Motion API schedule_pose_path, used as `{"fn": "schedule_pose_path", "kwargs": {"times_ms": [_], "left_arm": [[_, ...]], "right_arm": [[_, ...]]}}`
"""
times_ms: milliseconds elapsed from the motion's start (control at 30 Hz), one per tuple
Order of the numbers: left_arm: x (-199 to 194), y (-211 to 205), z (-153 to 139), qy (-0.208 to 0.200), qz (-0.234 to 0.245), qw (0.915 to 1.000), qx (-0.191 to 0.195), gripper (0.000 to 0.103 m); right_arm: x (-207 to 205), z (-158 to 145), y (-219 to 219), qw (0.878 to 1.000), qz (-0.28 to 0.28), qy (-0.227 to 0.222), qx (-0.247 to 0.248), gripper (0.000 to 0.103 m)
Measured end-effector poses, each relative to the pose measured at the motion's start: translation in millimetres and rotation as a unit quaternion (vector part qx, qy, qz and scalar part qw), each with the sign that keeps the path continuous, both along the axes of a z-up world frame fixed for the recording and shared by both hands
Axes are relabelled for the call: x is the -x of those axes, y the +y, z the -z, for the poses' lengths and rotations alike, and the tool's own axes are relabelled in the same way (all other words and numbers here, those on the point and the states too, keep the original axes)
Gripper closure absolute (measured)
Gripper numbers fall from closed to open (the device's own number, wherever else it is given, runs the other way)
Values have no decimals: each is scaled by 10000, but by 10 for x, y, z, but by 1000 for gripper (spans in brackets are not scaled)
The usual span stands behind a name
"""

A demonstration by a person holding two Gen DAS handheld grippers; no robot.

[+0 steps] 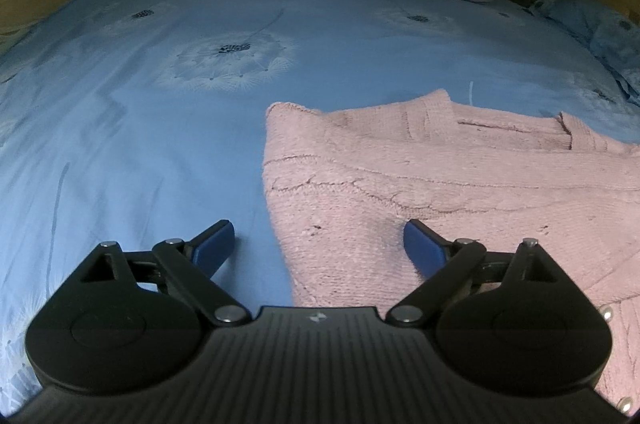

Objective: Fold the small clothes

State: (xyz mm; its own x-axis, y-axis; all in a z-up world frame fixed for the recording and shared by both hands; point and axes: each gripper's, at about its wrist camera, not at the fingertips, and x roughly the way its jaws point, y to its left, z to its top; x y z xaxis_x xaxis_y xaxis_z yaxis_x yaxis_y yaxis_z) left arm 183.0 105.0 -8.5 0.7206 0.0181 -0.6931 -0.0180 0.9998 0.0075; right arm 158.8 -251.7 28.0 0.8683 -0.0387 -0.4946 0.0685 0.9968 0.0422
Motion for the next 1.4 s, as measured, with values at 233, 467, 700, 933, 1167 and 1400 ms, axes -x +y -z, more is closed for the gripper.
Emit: {"fn": "schedule_pose_path", "kwargs": {"times_ms": [233, 467, 700, 933, 1167, 1400], "left_arm": [[-14, 4, 4, 14, -2, 10000, -37, 6], [46, -20, -41, -39, 13, 9999, -157, 5], [345, -90, -255, -21, 37, 9999, -153, 5], [917, -149, -571, -188, 44, 9998, -89, 5], [1555, -117, -740, -215, -96, 9997, 29, 5], [2083, 66, -727, -74, -286, 9995, 142, 5]], "right_arm": [[-336, 397, -69, 9976, 233, 629, -192, 56], [-280, 385, -177, 9961, 319, 563, -598, 52], [180, 124, -153, 9971, 111, 345, -666, 51], [777, -50, -52, 9970, -397, 237, -626, 51], [1289, -93, 52, 9944, -719, 247, -730, 51], [1642, -80, -20, 9928, -736, 384, -864, 51]]}}
